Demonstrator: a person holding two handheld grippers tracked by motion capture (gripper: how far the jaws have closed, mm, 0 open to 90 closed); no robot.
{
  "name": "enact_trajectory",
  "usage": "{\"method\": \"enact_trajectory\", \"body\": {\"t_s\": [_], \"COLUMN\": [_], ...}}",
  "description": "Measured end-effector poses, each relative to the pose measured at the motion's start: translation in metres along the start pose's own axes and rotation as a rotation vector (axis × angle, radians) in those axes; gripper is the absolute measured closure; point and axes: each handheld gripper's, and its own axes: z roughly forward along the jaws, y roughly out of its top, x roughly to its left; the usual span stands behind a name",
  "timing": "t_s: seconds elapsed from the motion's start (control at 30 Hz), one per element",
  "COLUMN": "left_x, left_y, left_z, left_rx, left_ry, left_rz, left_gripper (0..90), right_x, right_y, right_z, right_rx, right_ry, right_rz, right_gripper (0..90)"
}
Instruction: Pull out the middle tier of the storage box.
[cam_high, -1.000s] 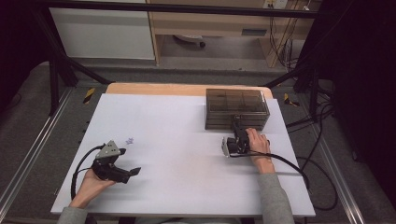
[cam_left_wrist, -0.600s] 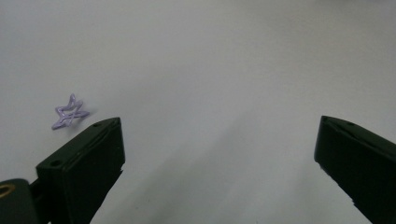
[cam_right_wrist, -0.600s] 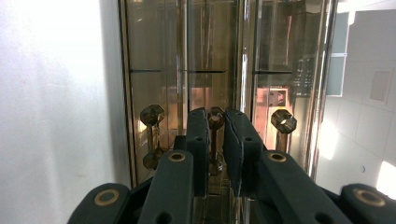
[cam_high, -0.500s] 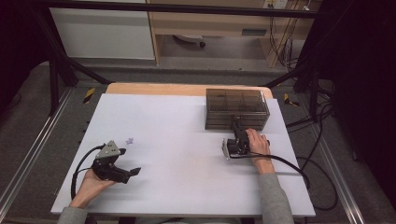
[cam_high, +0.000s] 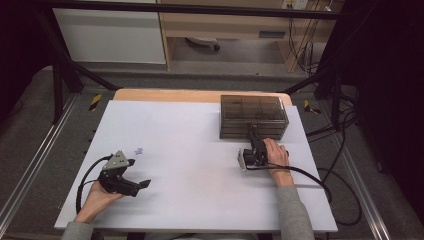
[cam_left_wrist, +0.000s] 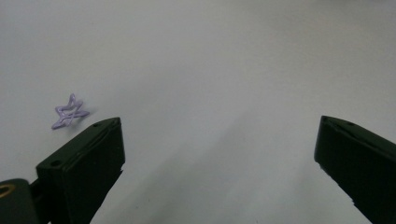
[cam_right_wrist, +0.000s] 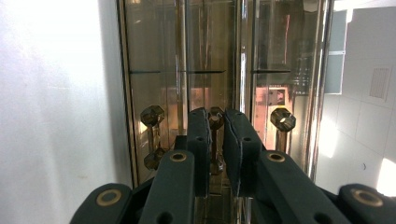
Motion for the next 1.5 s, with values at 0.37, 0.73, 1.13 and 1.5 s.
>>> {"method": "enact_trajectory", "body": {"t_s": [0.37,0.73,1.13,1.5], "left_x": [0.000,0.000,-0.001,-0.002], "left_y": [0.000,0.000,0.000,0.001], "left_z": [0.000,-0.001,-0.001,-0.001], "left_rx": [0.000,-0.002,-0.001,-0.002], "left_ry": [-0.001,-0.001,-0.003,-0.004], "left_rz": [0.001,0.003,0.006,0.006], "left_gripper": [1.3,1.3,1.3,1.3], "right_x": [0.000,-0.001,-0.003,-0.002], "right_y": [0.000,0.000,0.000,0.000], "right_z": [-0.005,-0.010,-0.016,-0.022], "right_rx": [-0.007,-0.012,-0.023,-0.022], "right_ry": [0.010,0.019,0.027,0.035], "right_rz": [0.000,0.008,0.012,0.009], "right_gripper": [81.6,81.5,81.6,81.5]}}
